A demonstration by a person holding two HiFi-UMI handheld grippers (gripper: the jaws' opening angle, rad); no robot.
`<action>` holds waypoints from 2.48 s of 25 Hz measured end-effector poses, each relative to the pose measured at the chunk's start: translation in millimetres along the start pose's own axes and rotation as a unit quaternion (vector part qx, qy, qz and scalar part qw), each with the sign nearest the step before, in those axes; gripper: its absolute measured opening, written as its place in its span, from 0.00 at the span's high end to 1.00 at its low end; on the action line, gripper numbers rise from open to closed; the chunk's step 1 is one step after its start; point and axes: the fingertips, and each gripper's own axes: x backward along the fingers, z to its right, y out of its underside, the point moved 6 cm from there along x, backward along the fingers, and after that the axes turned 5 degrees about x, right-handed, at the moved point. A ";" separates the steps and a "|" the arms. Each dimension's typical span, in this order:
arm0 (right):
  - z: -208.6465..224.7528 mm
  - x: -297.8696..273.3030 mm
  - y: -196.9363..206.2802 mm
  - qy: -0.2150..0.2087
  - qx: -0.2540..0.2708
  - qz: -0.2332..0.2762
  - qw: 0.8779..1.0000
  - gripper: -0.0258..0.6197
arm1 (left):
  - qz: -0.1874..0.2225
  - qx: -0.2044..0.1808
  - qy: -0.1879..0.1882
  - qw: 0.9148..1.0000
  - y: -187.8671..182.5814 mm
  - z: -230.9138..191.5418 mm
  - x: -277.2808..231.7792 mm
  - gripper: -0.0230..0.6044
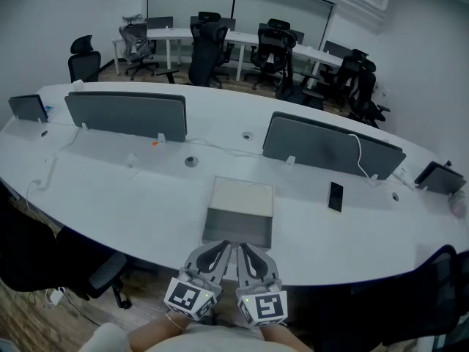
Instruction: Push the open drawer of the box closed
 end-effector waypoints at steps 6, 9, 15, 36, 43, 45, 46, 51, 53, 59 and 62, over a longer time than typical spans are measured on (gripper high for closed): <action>5.4 0.3 16.3 0.016 -0.015 -0.030 0.999 0.93 | -0.010 0.003 -0.007 1.000 4.4 2.8 1.6 0.93; 7.0 -0.6 37.2 0.032 -0.040 -0.067 0.996 0.93 | -0.015 0.002 -0.008 1.000 7.5 1.4 3.7 0.93; -0.7 -2.2 83.7 0.040 -0.077 -0.139 0.987 0.93 | -0.031 0.009 -0.018 0.999 10.3 -2.6 9.0 0.93; 1.0 -34.4 176.7 0.094 -0.136 -0.279 0.946 0.82 | -0.037 0.021 -0.044 0.998 9.4 -25.1 22.4 0.93; 0.3 -41.7 182.5 0.116 -0.121 -0.314 0.935 0.82 | -0.033 0.024 -0.047 0.998 5.6 -32.4 21.8 0.93; -0.4 -43.3 183.3 0.119 -0.114 -0.321 0.933 0.82 | -0.031 0.023 -0.045 0.998 5.3 -34.4 21.3 0.93; -0.5 -43.7 183.6 0.120 -0.112 -0.326 0.931 0.82 | -0.030 0.023 -0.045 0.998 5.2 -35.3 21.1 0.93; 4.6 -46.5 186.4 0.131 -0.113 -0.349 0.921 0.82 | -0.029 0.034 -0.051 0.998 2.6 -38.6 19.5 0.93; 5.7 -49.3 186.1 0.128 -0.107 -0.351 0.921 0.83 | -0.030 0.037 -0.052 0.997 2.5 -40.9 18.9 0.93; 5.3 -50.6 186.1 0.126 -0.112 -0.357 0.919 0.84 | -0.029 0.033 -0.050 0.998 -0.3 -41.9 16.1 0.93; 6.3 -50.8 186.4 0.127 -0.112 -0.359 0.918 0.84 | -0.028 0.022 -0.044 0.998 0.7 -41.1 14.4 0.93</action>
